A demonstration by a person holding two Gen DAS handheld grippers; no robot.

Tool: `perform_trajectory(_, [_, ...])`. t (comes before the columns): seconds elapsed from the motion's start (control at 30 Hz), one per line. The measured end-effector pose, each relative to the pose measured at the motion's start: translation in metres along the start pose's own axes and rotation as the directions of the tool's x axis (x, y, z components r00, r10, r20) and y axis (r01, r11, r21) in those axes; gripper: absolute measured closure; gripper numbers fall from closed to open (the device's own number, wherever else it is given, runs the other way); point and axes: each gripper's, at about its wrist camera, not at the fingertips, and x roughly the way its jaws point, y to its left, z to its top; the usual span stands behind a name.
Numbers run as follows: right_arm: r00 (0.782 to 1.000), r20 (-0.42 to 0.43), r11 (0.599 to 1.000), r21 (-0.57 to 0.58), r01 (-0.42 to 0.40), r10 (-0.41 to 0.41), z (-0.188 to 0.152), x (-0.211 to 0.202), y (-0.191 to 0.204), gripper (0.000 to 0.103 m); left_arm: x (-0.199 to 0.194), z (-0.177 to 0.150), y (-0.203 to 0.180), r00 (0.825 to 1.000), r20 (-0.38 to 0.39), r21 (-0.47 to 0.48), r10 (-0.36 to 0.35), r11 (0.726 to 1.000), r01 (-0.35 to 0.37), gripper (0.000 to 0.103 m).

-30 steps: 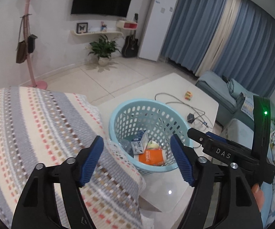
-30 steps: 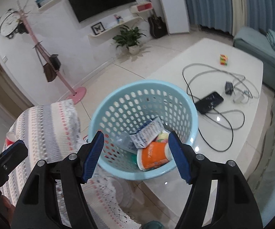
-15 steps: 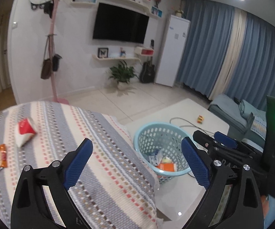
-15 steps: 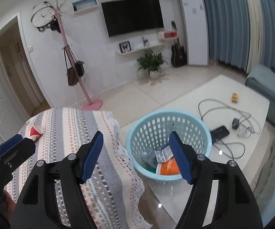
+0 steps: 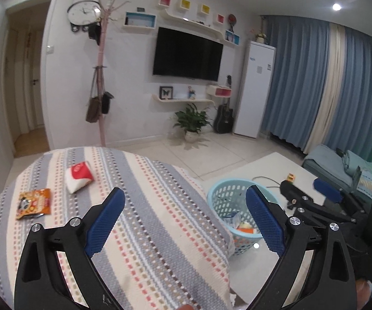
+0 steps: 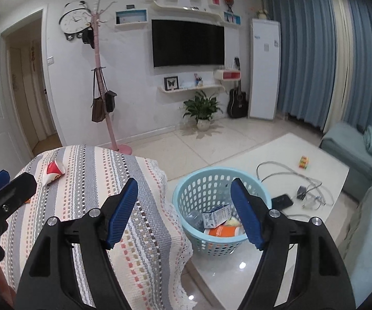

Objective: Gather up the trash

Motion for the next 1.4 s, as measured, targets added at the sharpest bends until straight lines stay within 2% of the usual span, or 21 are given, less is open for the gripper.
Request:
perform_trajectory(0.17, [0.999, 0.045, 0.999, -0.043, 0.007, -0.006, -0.003, -0.017, 0.012, 0.024, -0.019, -0.010, 0.000, 0.999, 0.035, 0.003, 0.041, 0.999, -0.041, 0.011])
perform_trajectory(0.5, [0.996, 0.090, 0.999, -0.053, -0.005, 0.010, -0.011, -0.039, 0.024, 0.023, -0.046, -0.024, 0.021, 0.994, 0.061, -0.078, 0.095, 0.993, -0.090, 0.011])
perform_trajectory(0.6, [0.995, 0.099, 0.999, -0.048, -0.020, 0.025, -0.013, -0.045, 0.027, 0.019, -0.054, -0.030, 0.022, 0.992, 0.064, -0.079, 0.109, 0.991, -0.104, 0.007])
perform_trajectory(0.77, [0.993, 0.109, 0.998, -0.049, -0.034, 0.039, -0.020, -0.054, 0.031, 0.018, -0.067, -0.040, 0.019, 0.988, 0.077, -0.064, 0.137, 0.989, -0.132, 0.008])
perform_trajectory(1.23, [0.992, 0.105, 0.998, -0.023, -0.061, 0.063, -0.034, -0.065, 0.027, 0.018, -0.094, -0.061, 0.022, 0.983, 0.080, -0.076, 0.163, 0.985, -0.157, 0.008])
perform_trajectory(1.4, [0.992, 0.118, 0.999, -0.023, -0.045, 0.047, -0.036, -0.070, 0.027, 0.018, -0.100, -0.066, 0.023, 0.983, 0.079, -0.081, 0.164, 0.984, -0.158, 0.008])
